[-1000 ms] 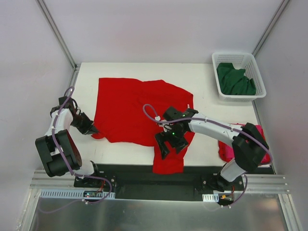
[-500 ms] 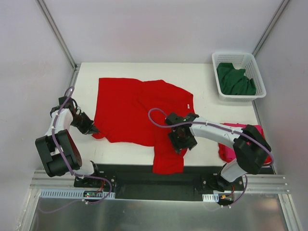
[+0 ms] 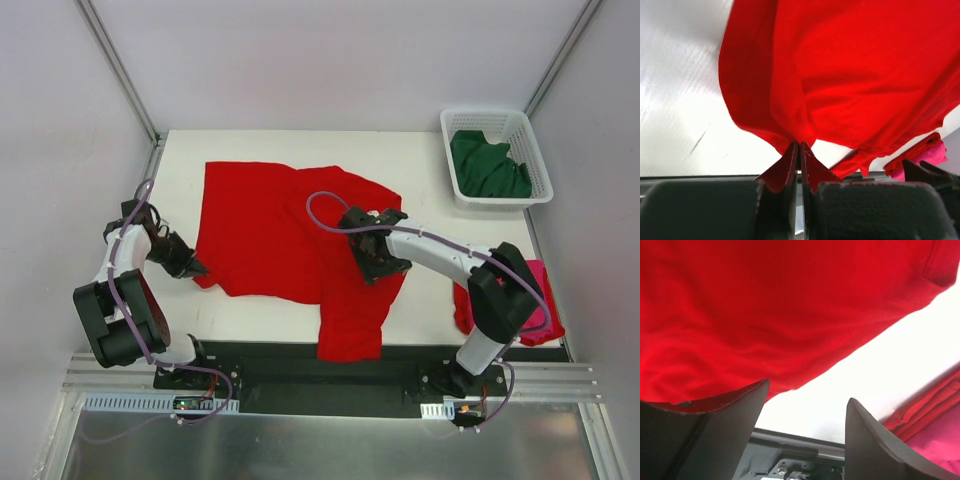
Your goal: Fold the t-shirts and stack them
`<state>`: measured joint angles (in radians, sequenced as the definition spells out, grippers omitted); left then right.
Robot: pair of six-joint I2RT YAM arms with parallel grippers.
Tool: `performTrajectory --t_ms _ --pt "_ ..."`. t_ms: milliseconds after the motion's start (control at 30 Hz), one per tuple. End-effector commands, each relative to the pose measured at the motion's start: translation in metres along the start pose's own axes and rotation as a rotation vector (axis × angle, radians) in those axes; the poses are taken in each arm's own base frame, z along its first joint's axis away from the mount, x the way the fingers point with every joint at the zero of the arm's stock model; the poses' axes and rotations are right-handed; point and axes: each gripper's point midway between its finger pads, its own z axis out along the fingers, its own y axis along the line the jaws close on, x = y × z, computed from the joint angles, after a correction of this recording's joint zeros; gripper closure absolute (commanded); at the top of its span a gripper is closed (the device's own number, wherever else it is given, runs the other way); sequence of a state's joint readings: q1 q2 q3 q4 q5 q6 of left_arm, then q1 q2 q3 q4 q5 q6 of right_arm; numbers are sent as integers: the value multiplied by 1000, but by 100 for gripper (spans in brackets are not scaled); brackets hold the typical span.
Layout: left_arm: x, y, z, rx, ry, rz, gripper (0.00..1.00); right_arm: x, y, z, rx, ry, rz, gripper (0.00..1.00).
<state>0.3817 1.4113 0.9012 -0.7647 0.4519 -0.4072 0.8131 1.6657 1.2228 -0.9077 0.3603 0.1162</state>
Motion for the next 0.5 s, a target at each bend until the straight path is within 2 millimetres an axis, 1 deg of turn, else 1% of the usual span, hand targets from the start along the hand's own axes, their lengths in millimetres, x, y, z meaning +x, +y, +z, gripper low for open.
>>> performTrajectory --t_ms 0,33,67,100,133,167,200,233,300,400,433,467 --pt "-9 -29 -36 79 -71 28 90 -15 -29 -3 41 3 39 31" --pt "-10 -32 -43 74 -87 26 57 -17 -30 -5 25 6 48 30" --pt "-15 -39 -57 77 -123 35 39 -22 -35 -9 16 1 66 29" --pt "-10 -39 -63 59 -115 8 28 -24 -36 -11 8 2 69 28" --pt "-10 -39 -66 47 -119 8 12 -25 -38 -12 3 9 75 26" --pt "-10 -42 -69 40 -128 22 3 -28 -43 -15 3 12 86 22" --pt "-10 -42 -68 33 -139 16 1 -29 -44 -16 -1 16 89 20" --pt "-10 -42 -69 37 -144 15 1 -30 -44 -18 -16 19 95 17" --pt "-12 -43 -71 37 -164 27 1 -33 -49 -21 -13 19 101 15" --pt "-27 -59 -77 112 -241 84 1 -35 -55 -22 -4 9 109 14" --pt "-39 -72 -77 176 -280 117 1 -36 -56 -21 -4 9 111 14" --pt "-40 -74 -69 204 -266 102 1 -36 -59 -19 -5 12 121 13"
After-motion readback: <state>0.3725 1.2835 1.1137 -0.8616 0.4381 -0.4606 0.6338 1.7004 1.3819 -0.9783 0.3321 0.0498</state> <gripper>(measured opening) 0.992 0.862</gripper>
